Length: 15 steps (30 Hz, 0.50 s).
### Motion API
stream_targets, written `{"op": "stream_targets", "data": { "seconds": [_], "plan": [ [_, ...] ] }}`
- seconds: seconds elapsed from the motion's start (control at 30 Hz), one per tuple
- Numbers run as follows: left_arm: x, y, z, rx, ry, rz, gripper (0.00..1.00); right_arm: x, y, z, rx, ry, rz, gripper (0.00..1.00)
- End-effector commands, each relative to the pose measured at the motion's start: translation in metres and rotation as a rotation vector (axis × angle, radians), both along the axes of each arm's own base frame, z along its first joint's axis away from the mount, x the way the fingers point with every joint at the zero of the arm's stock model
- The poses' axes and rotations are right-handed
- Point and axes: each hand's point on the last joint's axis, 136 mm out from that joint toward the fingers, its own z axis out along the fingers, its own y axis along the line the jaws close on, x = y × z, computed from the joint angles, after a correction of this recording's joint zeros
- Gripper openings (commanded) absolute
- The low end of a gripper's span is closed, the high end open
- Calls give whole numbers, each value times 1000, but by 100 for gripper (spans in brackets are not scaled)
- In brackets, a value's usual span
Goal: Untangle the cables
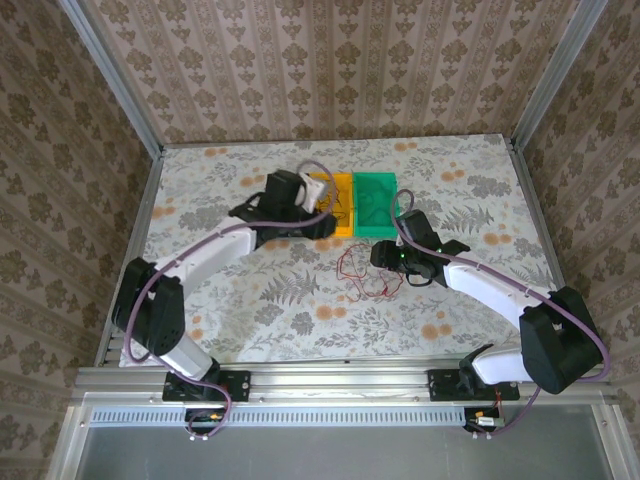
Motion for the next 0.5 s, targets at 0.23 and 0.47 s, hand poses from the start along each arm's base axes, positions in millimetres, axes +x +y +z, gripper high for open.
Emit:
{"op": "stream_targets", "data": {
  "seconds": [0.23, 0.47],
  "plan": [
    [-66, -36, -82, 134, 77, -298, 53, -5, -20, -6, -56, 13, -44, 52],
    [-55, -63, -92, 74, 108, -302, 53, -10, -23, -8, -78, 22, -31, 52]
  ]
}}
